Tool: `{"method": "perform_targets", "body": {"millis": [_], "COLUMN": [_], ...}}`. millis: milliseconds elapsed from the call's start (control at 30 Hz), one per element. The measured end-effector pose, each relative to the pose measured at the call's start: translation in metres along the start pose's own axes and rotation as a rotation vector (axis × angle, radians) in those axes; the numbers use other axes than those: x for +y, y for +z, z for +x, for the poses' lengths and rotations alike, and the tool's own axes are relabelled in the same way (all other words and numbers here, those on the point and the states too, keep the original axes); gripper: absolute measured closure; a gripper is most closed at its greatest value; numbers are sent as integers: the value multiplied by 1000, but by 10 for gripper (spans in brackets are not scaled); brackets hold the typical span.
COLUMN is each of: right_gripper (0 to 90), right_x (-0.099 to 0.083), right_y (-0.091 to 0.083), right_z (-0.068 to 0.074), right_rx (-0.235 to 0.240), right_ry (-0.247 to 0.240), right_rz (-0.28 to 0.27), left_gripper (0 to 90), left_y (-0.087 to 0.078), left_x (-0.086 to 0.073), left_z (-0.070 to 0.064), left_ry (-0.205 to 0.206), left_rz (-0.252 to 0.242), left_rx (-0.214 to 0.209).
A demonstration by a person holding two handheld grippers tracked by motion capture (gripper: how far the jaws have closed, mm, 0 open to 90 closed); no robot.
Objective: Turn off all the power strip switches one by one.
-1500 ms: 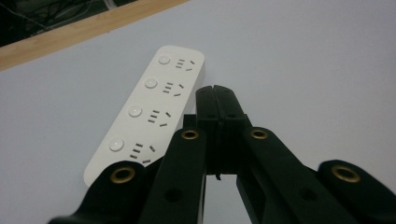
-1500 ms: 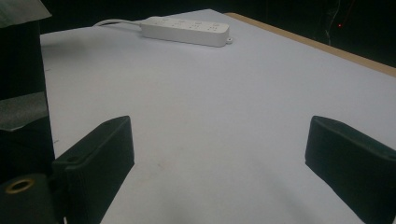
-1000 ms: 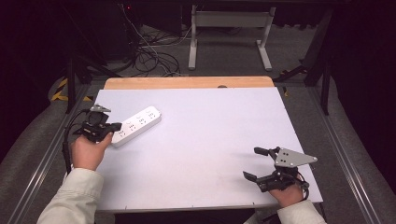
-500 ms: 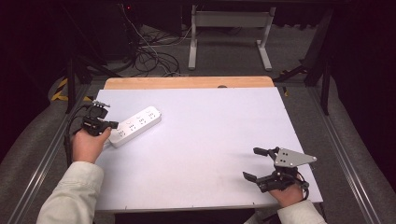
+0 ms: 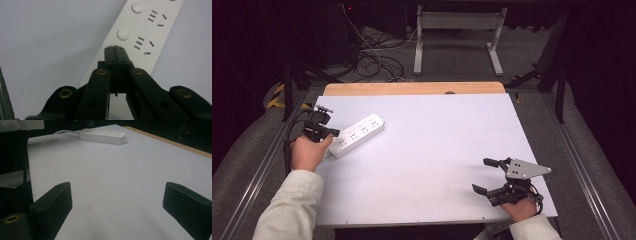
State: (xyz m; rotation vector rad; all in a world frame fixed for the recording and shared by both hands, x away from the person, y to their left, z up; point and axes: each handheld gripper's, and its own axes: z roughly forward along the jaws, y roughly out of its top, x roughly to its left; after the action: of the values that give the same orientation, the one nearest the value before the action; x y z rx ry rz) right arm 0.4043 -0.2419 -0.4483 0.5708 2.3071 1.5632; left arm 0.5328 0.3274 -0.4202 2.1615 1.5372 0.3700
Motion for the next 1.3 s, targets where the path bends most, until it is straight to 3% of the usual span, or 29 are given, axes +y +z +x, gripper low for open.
{"method": "perform_targets", "body": {"millis": [667, 933, 1033, 1300], "right_gripper": [95, 95, 95, 94], "right_x": [0, 0, 0, 0], "right_y": [0, -1, 0, -1], "right_z": [0, 1, 1, 2], "right_rx": [5, 7, 8, 9], "right_ry": [1, 2, 2, -2], "right_rz": [0, 0, -2, -3], "left_gripper": [900, 900, 900, 900], "left_y": [13, 16, 16, 16], "left_x": [-7, -9, -8, -13], "left_z": [5, 0, -4, -3], "left_ry": [-35, -8, 16, -1], "left_rz": [-18, -19, -14, -43], "left_rx": [-14, 13, 46, 36]}}
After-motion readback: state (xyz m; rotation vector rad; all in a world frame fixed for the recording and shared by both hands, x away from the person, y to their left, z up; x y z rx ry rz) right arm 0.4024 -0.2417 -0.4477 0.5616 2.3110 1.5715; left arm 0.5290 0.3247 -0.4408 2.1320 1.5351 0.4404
